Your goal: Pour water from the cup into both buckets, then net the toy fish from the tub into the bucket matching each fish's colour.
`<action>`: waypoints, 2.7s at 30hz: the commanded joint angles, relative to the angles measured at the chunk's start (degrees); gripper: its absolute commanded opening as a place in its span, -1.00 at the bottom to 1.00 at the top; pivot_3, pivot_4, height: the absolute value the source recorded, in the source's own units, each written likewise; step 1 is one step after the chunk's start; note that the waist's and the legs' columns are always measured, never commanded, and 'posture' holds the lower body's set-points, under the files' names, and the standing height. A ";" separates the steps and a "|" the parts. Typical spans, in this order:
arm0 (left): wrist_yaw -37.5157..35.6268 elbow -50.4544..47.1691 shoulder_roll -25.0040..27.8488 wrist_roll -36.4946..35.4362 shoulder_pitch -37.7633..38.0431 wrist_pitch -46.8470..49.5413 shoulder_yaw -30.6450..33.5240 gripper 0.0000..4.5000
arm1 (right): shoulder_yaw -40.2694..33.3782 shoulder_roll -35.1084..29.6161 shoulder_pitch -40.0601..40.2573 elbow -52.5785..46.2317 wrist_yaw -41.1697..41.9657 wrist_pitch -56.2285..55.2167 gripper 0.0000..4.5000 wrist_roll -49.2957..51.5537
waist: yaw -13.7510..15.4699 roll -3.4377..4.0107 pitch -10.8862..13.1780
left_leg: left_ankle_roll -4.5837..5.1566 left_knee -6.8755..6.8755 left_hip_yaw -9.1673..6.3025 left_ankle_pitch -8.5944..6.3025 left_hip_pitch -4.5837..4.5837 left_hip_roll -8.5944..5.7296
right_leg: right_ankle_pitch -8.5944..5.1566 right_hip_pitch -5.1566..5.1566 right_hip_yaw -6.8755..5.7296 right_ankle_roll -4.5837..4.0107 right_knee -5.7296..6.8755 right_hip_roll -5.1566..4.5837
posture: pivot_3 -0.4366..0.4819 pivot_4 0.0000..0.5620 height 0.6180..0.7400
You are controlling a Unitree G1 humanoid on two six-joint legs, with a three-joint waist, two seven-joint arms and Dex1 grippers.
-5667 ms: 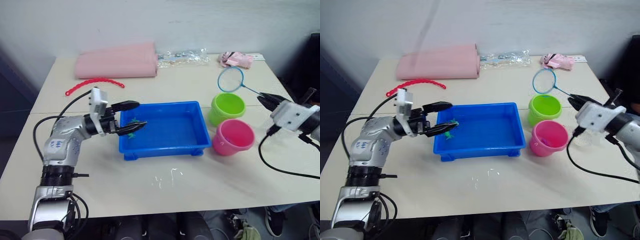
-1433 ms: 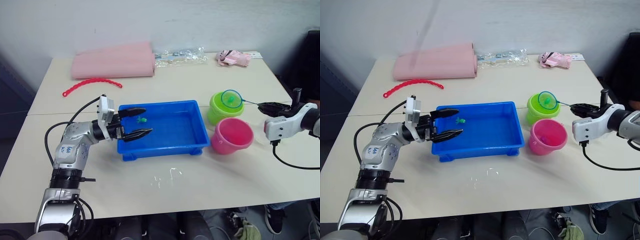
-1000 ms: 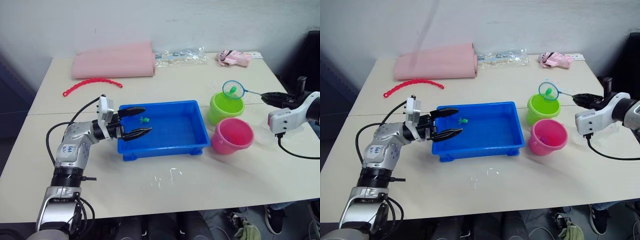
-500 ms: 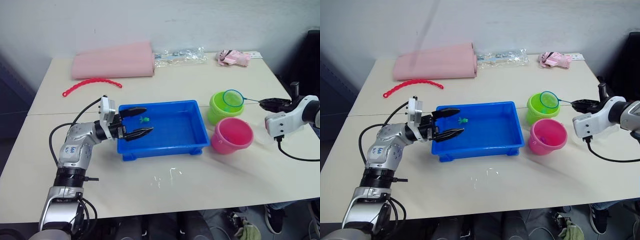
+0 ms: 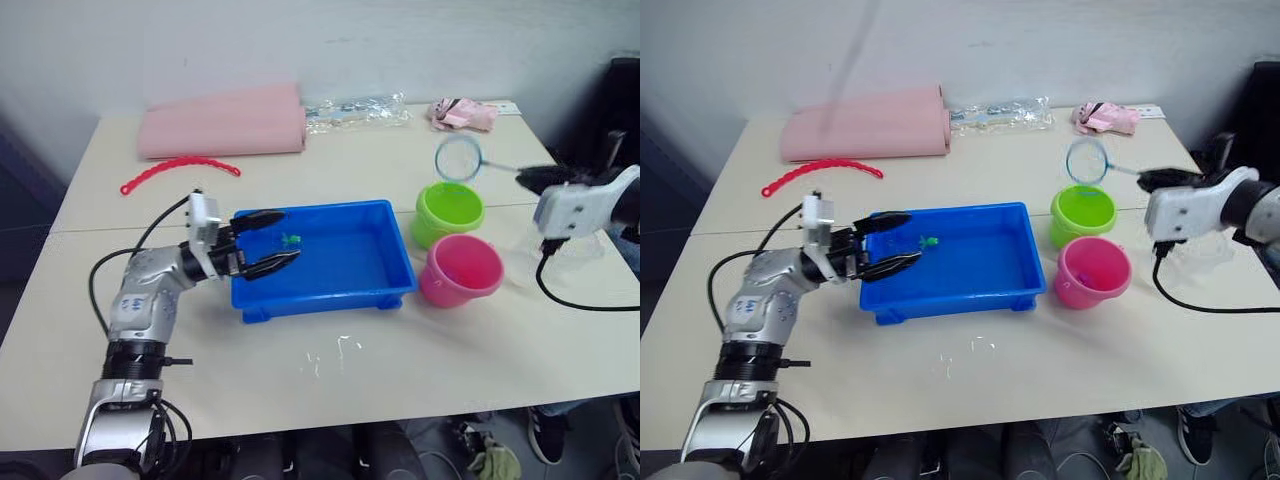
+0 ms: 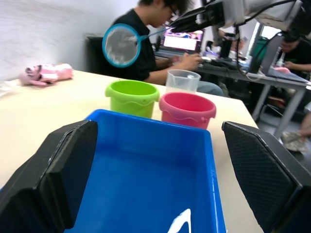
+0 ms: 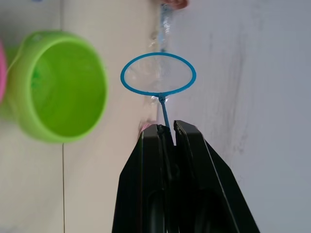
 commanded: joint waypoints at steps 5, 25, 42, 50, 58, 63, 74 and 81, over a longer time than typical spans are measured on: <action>0.38 -4.62 7.71 -2.87 6.19 2.06 8.17 0.98 | -3.60 6.17 4.28 -23.97 12.69 37.96 -1.00 39.88 | 0.09 0.00 0.00 | 0.04 0.08 -0.17 0.00 0.03 -0.03 | 0.01 0.12 -0.11 -0.01 0.04 -0.08 | -0.05 -0.47 1.00; 3.99 -12.28 15.99 -1.61 17.12 3.93 12.56 0.98 | 21.16 28.43 -13.63 -7.72 9.83 61.63 -1.00 18.35 | -0.24 -0.09 -0.05 | 0.03 -0.12 0.01 -0.08 -0.11 -0.12 | 0.00 -0.15 -0.09 -0.03 -0.08 -0.21 | -0.05 -0.47 1.00; 4.09 -12.33 15.31 -1.57 13.41 4.43 9.35 0.98 | 15.30 41.01 -10.52 -4.04 8.53 50.73 -1.00 13.74 | -0.12 -0.10 -0.06 | 0.02 -0.16 0.09 -0.09 -0.12 -0.10 | -0.01 -0.20 -0.14 -0.03 -0.03 -0.17 | -0.05 -0.47 1.00; 3.66 -11.48 13.68 -1.32 12.66 3.65 7.85 0.98 | 10.15 38.00 -0.80 -16.29 11.31 46.21 -1.00 16.26 | -0.08 -0.10 -0.06 | -0.01 -0.20 0.09 -0.11 -0.10 -0.08 | -0.01 -0.20 -0.14 -0.03 -0.05 -0.13 | -0.05 -0.47 1.00; 2.90 -11.08 13.25 -2.19 9.52 4.92 6.04 0.98 | -0.10 31.19 10.71 -32.59 10.94 49.61 -1.00 22.70 | 0.11 -0.11 -0.06 | -0.01 -0.18 0.09 -0.11 -0.06 -0.09 | 0.00 -0.16 -0.12 -0.03 -0.05 -0.15 | -0.05 -0.47 1.00; 2.22 -10.13 12.23 -2.48 6.72 6.32 4.21 0.98 | -5.74 29.00 15.92 -39.72 8.76 50.47 -1.00 25.93 | 0.13 -0.12 -0.06 | 0.01 -0.18 0.08 -0.12 -0.07 -0.10 | 0.00 -0.11 -0.14 -0.02 -0.13 -0.14 | -0.05 -0.47 1.00; 1.50 -9.12 8.18 -2.42 1.39 8.48 -0.32 0.98 | -14.27 24.81 22.02 -42.89 6.84 50.48 -1.00 28.27 | 0.21 -0.14 -0.07 | 0.04 -0.16 0.09 -0.11 -0.04 -0.11 | 0.00 -0.10 -0.12 -0.02 -0.08 -0.12 | -0.05 -0.47 1.00; 3.71 -7.25 4.30 -0.08 -1.43 6.63 -2.41 0.98 | -21.35 20.27 22.62 -38.96 6.75 49.38 -1.00 28.23 | 0.39 -0.16 -0.08 | 0.05 -0.11 0.08 -0.10 -0.04 -0.12 | 0.00 -0.07 -0.12 -0.02 -0.08 -0.12 | -0.05 -0.47 1.00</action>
